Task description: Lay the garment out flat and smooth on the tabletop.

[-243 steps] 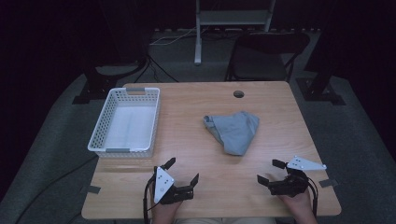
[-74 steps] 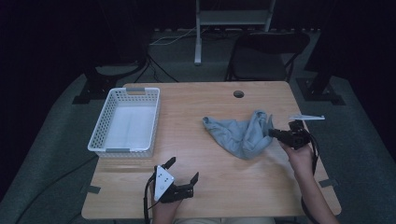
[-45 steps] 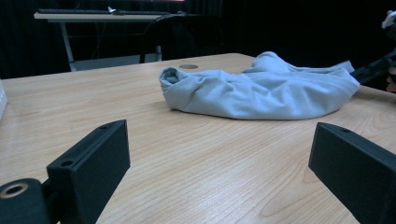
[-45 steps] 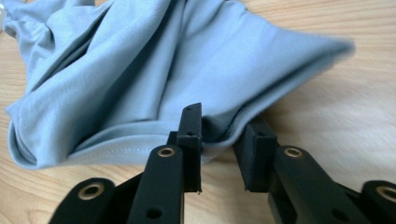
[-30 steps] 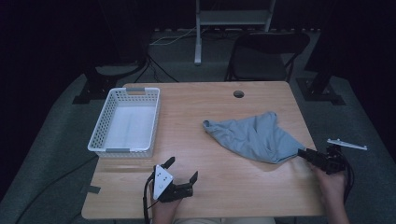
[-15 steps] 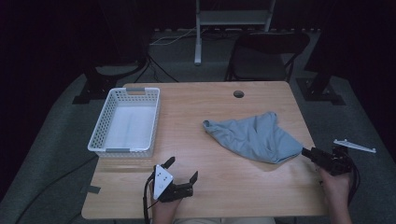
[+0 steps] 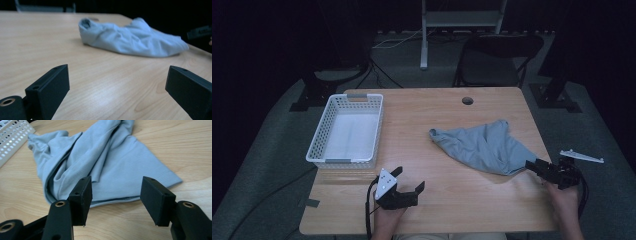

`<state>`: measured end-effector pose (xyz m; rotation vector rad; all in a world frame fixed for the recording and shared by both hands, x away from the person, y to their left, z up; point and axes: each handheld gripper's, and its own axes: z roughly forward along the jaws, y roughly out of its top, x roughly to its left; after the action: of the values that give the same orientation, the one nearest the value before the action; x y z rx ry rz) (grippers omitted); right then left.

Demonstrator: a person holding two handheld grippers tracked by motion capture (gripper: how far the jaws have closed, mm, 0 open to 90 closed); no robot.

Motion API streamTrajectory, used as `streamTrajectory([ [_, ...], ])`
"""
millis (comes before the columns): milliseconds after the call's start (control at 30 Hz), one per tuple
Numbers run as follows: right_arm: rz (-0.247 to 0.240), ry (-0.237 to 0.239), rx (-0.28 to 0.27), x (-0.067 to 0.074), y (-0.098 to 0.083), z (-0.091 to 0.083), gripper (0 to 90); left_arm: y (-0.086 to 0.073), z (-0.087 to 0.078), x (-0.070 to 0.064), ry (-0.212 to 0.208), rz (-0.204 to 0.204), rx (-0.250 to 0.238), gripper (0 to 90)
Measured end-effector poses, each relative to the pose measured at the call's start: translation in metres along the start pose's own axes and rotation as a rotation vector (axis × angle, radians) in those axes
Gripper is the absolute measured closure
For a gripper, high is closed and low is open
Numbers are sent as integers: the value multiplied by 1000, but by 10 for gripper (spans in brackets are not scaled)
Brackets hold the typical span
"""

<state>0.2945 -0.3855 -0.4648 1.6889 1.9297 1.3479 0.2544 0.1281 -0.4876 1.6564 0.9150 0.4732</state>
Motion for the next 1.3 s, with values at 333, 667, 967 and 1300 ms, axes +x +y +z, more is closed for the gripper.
streamTrajectory([
  [333, -14, 27, 2, 5, 0, 3, 343, 29, 25, 0, -82, 14, 142, 61],
  [667, -29, 34, 3, 6, 0, 3, 338, 82, 69, -12, -128, 62, 137, 61],
  [967, -32, 49, 13, 7, 0, 4, 292, 100, 115, -18, -162, 21, 163, 61],
  [1300, -37, 41, 28, 11, -1, 6, 191, 114, 155, -30, -193, 27, 197, 61],
])
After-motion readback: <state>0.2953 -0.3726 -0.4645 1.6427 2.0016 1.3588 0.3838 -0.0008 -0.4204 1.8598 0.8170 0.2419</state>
